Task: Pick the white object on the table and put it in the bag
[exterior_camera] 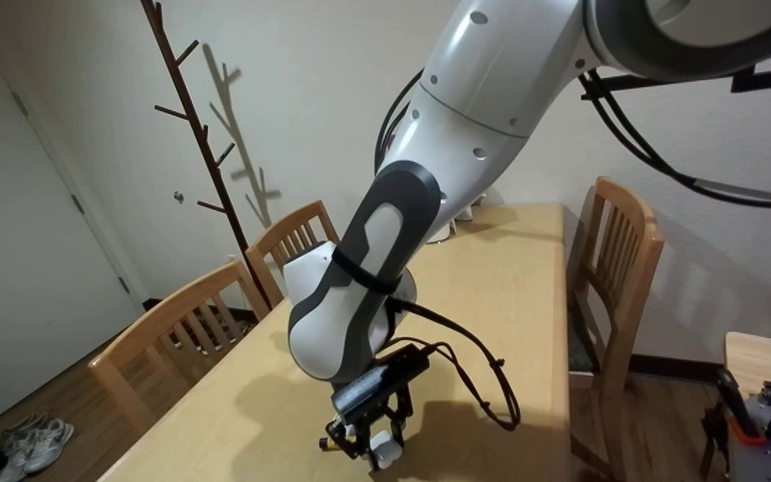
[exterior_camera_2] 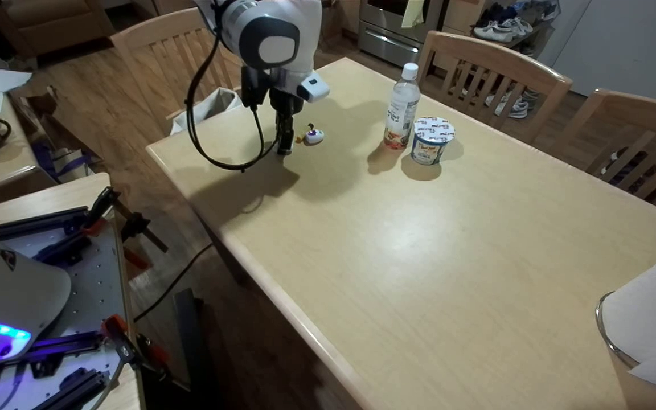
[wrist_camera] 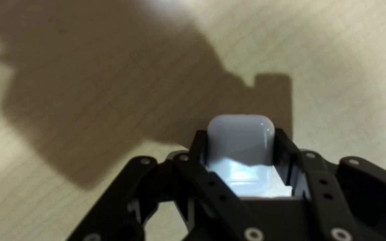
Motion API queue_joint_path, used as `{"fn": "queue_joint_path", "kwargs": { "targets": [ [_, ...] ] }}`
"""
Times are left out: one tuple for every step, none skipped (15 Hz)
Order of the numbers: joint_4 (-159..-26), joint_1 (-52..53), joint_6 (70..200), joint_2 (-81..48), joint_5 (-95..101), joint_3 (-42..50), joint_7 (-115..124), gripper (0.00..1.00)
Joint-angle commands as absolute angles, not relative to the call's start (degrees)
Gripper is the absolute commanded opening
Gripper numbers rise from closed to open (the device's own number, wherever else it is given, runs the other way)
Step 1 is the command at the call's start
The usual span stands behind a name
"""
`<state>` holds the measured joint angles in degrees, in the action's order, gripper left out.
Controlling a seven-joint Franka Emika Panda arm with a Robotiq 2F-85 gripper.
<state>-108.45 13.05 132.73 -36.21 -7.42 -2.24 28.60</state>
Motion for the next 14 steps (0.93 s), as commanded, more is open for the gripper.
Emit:
{"fn": "queue_joint_path", "kwargs": {
  "targets": [
    [-105.5,17.0,125.3,-36.3,-1.5,-2.0,27.6,0.25],
    [-104.2,18.4,122.8,-36.4,0.6,-2.0,28.1,0.25],
    [-102.6,19.9,120.5,-36.5,2.2,-2.4,28.2,0.25],
    [-101.3,21.0,118.5,-36.5,3.8,-2.7,27.7,0.25],
    [-99.1,22.5,116.6,-37.1,5.2,-3.2,27.4,0.25],
    [-97.0,23.5,114.6,-37.6,6.8,-3.4,26.6,0.25],
    [-95.0,24.5,112.9,-38.2,8.3,-3.9,25.8,0.25],
    [-94.2,25.3,111.7,-38.0,9.9,-4.0,24.7,0.25],
    [-94.7,26.0,111.7,-37.3,12.0,-4.0,23.9,0.25],
    [-95.9,26.2,112.4,-36.2,13.8,-4.1,22.2,0.25],
    [-95.8,25.9,113.5,-36.9,11.2,-4.5,26.0,0.50],
    [-95.7,26.2,113.5,-36.9,12.4,-4.5,25.2,0.50],
    [-95.7,26.2,113.5,-36.9,12.8,-4.5,24.7,0.25],
    [-95.8,26.4,113.6,-37.0,13.2,-4.1,25.5,0.25]
  ]
}}
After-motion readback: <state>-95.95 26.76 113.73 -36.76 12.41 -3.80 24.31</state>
